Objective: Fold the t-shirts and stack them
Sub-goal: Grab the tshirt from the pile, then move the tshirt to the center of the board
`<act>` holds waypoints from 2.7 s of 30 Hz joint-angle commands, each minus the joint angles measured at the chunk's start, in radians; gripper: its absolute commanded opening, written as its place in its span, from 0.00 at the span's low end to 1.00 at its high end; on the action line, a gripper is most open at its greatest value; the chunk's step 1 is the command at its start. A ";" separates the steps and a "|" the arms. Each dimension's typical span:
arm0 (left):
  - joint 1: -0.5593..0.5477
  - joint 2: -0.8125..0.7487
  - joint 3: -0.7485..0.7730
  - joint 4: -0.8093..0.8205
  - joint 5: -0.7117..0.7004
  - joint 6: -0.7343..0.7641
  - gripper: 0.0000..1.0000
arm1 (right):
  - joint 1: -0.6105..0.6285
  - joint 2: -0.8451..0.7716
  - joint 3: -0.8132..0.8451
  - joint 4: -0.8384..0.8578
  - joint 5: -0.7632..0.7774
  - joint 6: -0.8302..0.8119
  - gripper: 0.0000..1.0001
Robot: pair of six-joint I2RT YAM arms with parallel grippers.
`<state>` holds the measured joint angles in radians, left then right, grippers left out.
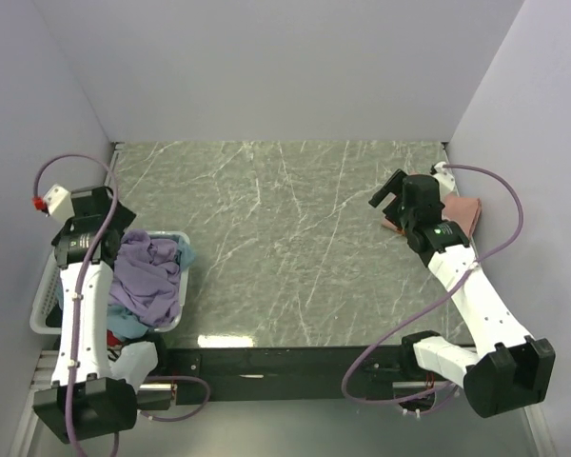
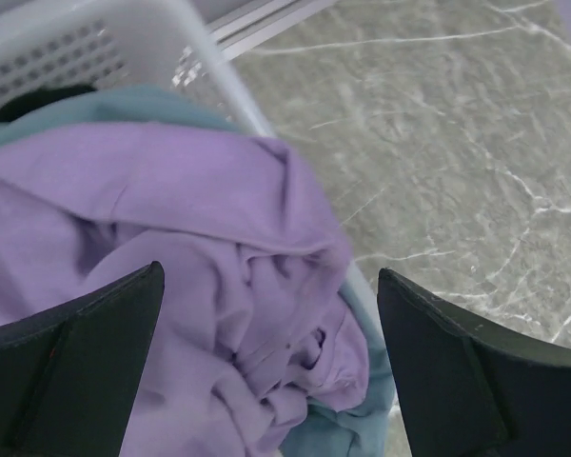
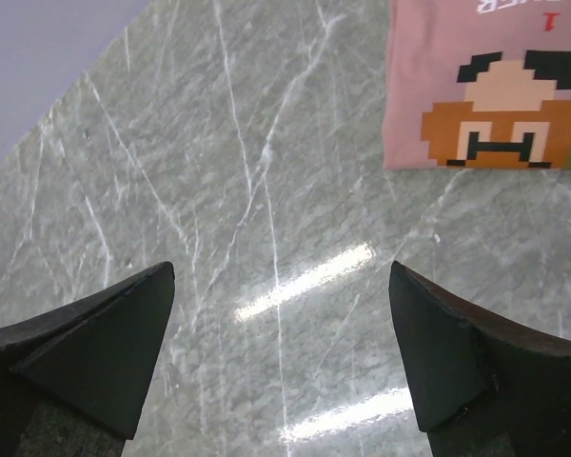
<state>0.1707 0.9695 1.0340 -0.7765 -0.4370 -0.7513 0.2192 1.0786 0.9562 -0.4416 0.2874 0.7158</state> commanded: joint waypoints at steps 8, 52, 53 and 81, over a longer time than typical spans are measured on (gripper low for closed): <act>0.124 0.003 0.034 -0.260 0.041 -0.163 0.99 | -0.066 0.043 -0.010 0.089 -0.148 -0.032 1.00; -0.520 0.533 1.049 0.358 0.642 -0.099 0.01 | -0.118 0.044 0.087 0.083 -0.205 -0.061 0.93; -0.546 0.581 1.124 0.358 0.646 -0.099 0.01 | -0.118 0.037 0.085 0.080 -0.202 -0.067 0.93; -0.732 0.635 0.440 0.161 0.554 0.021 0.84 | -0.121 -0.034 -0.109 -0.029 -0.280 -0.122 0.92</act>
<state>-0.5190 1.5917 1.4307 -0.6182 0.1211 -0.7906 0.1040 1.0283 0.8738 -0.4660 0.0574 0.6109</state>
